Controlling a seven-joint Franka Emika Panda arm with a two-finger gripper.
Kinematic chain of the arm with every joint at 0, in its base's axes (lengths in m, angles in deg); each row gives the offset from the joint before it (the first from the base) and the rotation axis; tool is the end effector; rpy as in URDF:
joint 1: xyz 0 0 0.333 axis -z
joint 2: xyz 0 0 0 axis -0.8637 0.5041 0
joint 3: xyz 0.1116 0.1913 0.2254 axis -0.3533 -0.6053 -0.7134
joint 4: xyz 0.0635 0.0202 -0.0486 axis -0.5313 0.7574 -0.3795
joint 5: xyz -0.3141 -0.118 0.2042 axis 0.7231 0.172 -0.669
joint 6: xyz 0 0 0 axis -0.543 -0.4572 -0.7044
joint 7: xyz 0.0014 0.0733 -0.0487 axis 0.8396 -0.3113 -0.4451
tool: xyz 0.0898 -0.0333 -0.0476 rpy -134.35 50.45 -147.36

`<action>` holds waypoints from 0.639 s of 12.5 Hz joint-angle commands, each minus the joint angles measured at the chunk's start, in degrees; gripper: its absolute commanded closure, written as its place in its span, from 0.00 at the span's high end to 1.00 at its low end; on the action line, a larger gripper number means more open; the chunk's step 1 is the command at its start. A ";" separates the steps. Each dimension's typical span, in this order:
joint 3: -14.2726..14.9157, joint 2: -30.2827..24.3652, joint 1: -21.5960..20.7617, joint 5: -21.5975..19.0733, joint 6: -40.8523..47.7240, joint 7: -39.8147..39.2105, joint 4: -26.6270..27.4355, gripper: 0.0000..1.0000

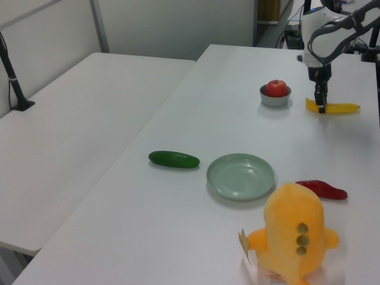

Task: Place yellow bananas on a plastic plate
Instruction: 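Close the gripper on the banana's middle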

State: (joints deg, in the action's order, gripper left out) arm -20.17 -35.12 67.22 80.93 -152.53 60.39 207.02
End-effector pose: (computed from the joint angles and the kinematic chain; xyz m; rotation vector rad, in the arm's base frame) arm 0.4998 -0.1848 0.3079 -3.1173 -0.1008 0.3515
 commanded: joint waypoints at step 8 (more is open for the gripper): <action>-0.14 -4.36 -3.44 -3.97 9.77 -0.11 -8.00 0.04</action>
State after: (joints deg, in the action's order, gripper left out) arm -20.42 -37.26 66.47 80.57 -148.69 60.38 203.98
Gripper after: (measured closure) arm 0.696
